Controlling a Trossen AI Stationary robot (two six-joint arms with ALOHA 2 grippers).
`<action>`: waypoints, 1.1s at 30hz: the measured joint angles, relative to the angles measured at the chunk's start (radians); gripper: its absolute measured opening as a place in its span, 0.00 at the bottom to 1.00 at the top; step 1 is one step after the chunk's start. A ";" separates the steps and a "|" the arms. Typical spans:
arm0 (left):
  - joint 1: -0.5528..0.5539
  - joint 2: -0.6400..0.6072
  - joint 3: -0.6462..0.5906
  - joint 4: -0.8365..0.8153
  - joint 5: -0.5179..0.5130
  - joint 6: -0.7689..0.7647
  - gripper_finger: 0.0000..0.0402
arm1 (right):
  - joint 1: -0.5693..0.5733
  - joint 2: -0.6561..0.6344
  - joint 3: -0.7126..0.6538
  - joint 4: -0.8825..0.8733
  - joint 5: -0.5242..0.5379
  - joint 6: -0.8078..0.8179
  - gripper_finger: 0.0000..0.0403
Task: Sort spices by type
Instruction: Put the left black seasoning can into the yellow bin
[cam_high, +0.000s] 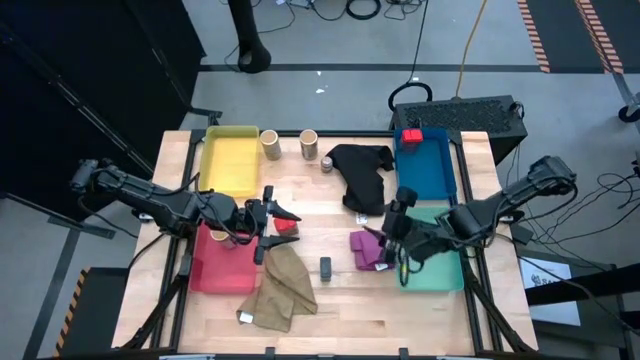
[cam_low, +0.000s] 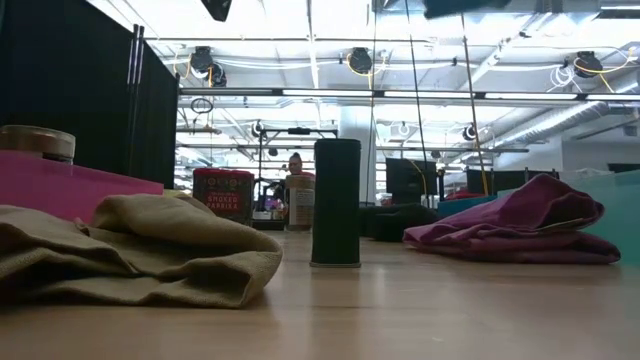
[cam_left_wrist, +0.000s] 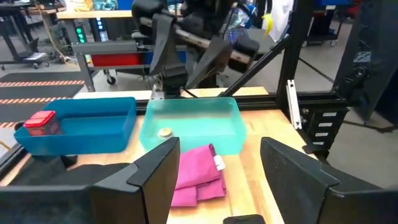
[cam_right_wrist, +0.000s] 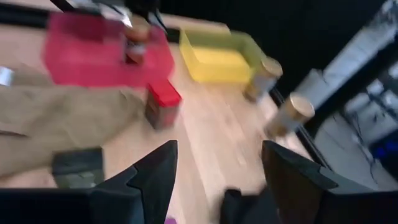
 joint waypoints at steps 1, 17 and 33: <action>-0.005 0.000 0.000 0.000 0.000 -0.001 0.57 | 0.014 0.002 0.000 0.025 0.003 -0.019 0.53; -0.039 0.006 0.000 0.017 -0.106 -0.134 0.57 | 0.083 0.016 -0.001 0.108 0.005 -0.161 0.53; -0.186 0.161 0.104 0.019 -0.154 -0.377 0.57 | 0.082 -0.010 -0.001 0.062 0.004 -0.025 0.53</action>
